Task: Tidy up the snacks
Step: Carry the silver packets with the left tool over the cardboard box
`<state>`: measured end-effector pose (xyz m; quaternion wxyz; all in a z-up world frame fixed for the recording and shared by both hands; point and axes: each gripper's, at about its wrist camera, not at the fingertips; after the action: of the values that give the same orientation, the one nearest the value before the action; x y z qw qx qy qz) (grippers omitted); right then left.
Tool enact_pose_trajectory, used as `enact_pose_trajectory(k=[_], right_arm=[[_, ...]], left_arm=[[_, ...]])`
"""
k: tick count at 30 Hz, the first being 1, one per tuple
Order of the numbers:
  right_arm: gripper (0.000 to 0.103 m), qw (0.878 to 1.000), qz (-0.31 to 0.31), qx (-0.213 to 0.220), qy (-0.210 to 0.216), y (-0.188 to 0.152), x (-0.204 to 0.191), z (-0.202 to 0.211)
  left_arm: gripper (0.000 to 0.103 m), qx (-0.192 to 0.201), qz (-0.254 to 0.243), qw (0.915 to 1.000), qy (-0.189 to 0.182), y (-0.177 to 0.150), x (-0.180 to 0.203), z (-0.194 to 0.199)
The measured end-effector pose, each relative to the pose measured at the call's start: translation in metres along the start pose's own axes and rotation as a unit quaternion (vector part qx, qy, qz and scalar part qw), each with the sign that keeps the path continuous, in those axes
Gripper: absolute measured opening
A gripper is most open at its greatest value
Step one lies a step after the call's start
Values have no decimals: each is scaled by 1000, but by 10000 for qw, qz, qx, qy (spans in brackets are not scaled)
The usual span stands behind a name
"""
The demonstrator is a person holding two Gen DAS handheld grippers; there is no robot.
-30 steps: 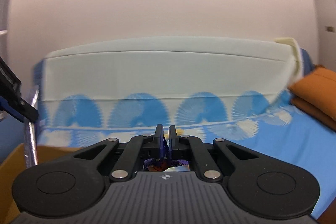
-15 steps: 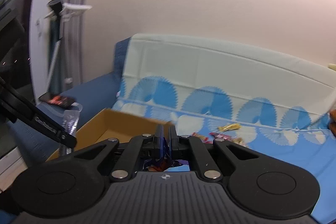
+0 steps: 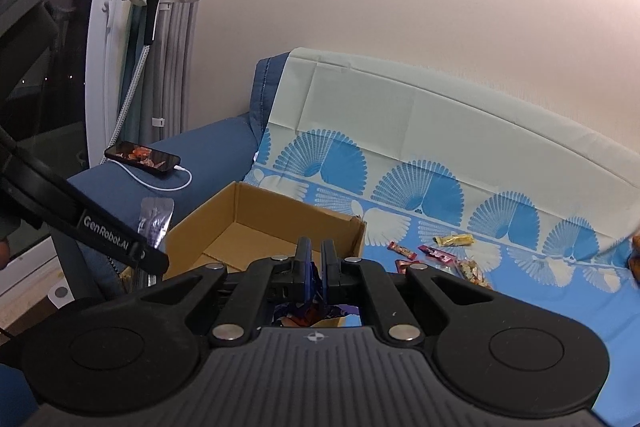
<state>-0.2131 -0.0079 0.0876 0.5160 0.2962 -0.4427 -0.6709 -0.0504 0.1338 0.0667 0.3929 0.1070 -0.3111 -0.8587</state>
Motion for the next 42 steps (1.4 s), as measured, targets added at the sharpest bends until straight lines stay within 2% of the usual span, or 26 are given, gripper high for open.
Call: enact_pose_trajectory(k=[30,42], right_arm=[[6,9997,-1,-250,15,0,0,-17],[6,9995,-152,-252,-118,6,5,-35]], left_arm=[[30,-84,73,9999,-56,3,-3,-11],[30,11,111,9999,-52,18,-8,-17]])
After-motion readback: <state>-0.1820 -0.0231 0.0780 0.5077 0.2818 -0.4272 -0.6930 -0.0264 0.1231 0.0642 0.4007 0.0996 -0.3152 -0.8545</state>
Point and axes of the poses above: each gripper's, at about its wrist camera, not at the fingertips, and z roughly against the way its jaws point, x to its right, y to its top, and after that the axes turned 6 degrees about -z, right-handed
